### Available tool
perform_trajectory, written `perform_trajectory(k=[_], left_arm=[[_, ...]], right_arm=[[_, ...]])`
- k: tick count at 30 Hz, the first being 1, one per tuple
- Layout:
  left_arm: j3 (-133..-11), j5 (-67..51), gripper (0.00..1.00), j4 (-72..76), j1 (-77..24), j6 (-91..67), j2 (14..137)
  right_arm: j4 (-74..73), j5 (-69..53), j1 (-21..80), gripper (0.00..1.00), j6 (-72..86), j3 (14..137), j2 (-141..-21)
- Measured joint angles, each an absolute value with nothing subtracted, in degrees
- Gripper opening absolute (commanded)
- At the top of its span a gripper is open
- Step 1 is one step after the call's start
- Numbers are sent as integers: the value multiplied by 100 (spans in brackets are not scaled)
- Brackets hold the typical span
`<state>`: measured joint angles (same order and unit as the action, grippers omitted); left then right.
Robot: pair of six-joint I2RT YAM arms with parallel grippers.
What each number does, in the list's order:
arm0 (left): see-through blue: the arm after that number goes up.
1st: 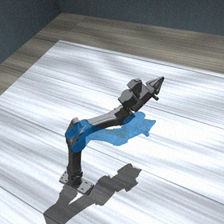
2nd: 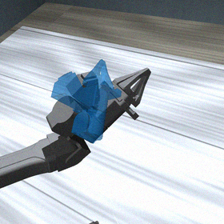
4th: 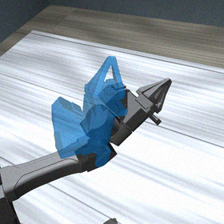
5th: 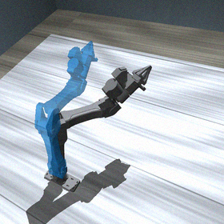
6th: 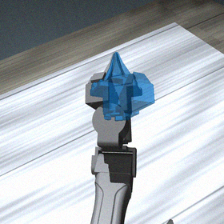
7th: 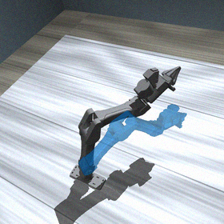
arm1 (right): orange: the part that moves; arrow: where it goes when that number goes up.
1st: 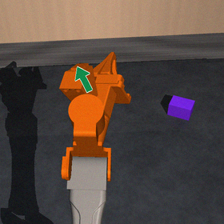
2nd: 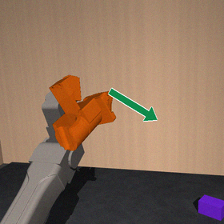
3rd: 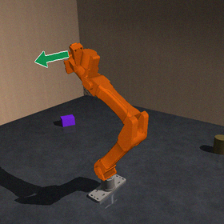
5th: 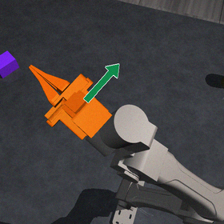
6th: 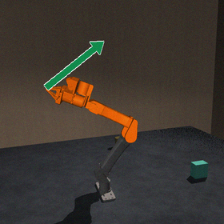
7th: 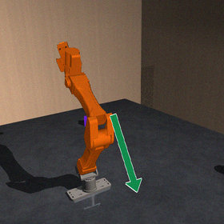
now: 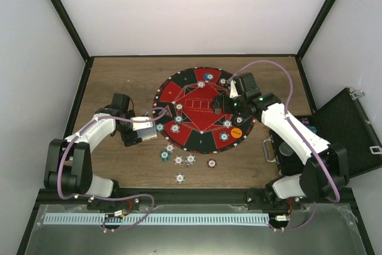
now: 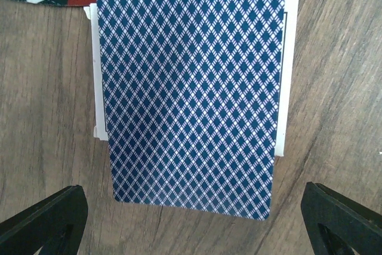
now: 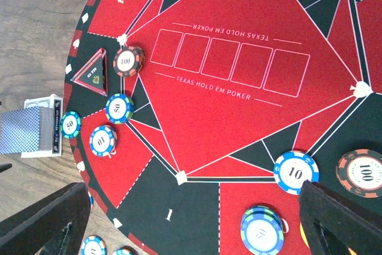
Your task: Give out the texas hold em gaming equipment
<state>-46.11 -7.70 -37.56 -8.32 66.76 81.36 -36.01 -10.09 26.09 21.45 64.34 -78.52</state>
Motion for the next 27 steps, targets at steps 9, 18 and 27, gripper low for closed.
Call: perform_trajectory(k=[9, 18, 27], left_arm=[[-4611, -668, 100, -3601, -843, 6792, 8466], [-4676, -681, 100, -3527, -843, 6805, 8707], [-4737, -792, 100, -3485, -840, 6923, 8829]], right_arm=[[-3688, -1149, 2609, 98, 2145, 6434, -7806], [-3726, -1251, 2626, 97, 2143, 6434, -7804], [-3728, -1343, 2652, 94, 2141, 6434, -7806]])
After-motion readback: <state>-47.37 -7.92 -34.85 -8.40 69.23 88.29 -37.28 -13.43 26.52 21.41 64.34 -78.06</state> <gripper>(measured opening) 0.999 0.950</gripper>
